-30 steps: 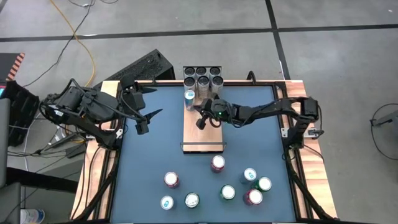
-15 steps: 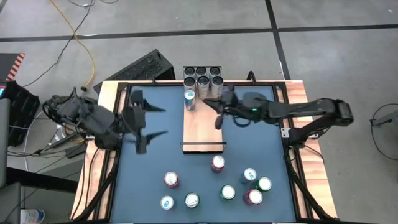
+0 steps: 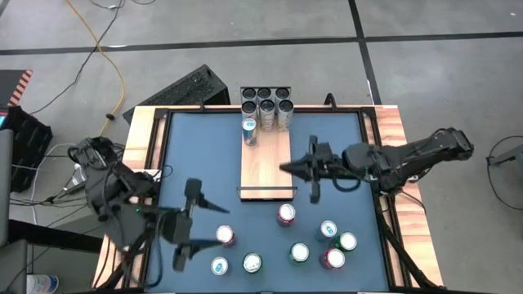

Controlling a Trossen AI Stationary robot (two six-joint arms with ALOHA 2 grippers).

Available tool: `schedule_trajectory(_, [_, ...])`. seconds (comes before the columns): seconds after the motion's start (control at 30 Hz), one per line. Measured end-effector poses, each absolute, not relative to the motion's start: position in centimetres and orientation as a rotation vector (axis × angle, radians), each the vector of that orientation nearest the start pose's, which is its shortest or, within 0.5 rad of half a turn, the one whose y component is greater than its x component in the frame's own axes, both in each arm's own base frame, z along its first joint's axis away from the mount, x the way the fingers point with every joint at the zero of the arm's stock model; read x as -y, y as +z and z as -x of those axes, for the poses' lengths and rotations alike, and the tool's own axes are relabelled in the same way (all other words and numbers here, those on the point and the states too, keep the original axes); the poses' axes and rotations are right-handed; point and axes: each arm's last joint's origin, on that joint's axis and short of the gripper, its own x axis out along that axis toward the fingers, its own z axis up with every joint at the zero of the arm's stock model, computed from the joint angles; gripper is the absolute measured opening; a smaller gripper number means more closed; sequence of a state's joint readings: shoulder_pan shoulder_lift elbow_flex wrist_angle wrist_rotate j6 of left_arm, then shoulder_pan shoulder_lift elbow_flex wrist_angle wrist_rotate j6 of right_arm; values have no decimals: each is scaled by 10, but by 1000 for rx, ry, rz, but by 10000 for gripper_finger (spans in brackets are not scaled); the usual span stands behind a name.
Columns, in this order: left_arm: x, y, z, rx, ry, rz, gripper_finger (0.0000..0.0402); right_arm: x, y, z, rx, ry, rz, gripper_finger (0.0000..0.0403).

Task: Place canned beverage on shelf
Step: Put the right blue soda can on the shelf aligned with the other blue soda can

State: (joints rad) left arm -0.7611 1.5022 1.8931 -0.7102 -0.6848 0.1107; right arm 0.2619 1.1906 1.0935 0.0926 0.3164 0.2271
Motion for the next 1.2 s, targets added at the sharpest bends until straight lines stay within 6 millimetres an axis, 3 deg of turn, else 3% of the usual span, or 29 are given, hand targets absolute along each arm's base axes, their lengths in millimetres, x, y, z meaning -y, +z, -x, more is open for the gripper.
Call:
schedule_trajectory(0.27, [209,500,-210,-110,-87,-202,305,-95,360,-217,-357,-37,-407,0])
schedule_trajectory(0.43, [215,508,-205,-52,-102,-42,305,-110,345,-185,-585,-67,-565,0])
schedule_trajectory(0.67, [213,509,-205,-49,-44,118,305,-121,322,-152,-860,-270,-786,0])
schedule_trajectory(0.93, [211,504,-205,-73,20,180,305,-130,310,-143,-973,-361,-786,0])
schedule_trajectory(1.2, [219,482,-213,-164,99,209,305,-133,303,-148,-1020,-359,-716,0])
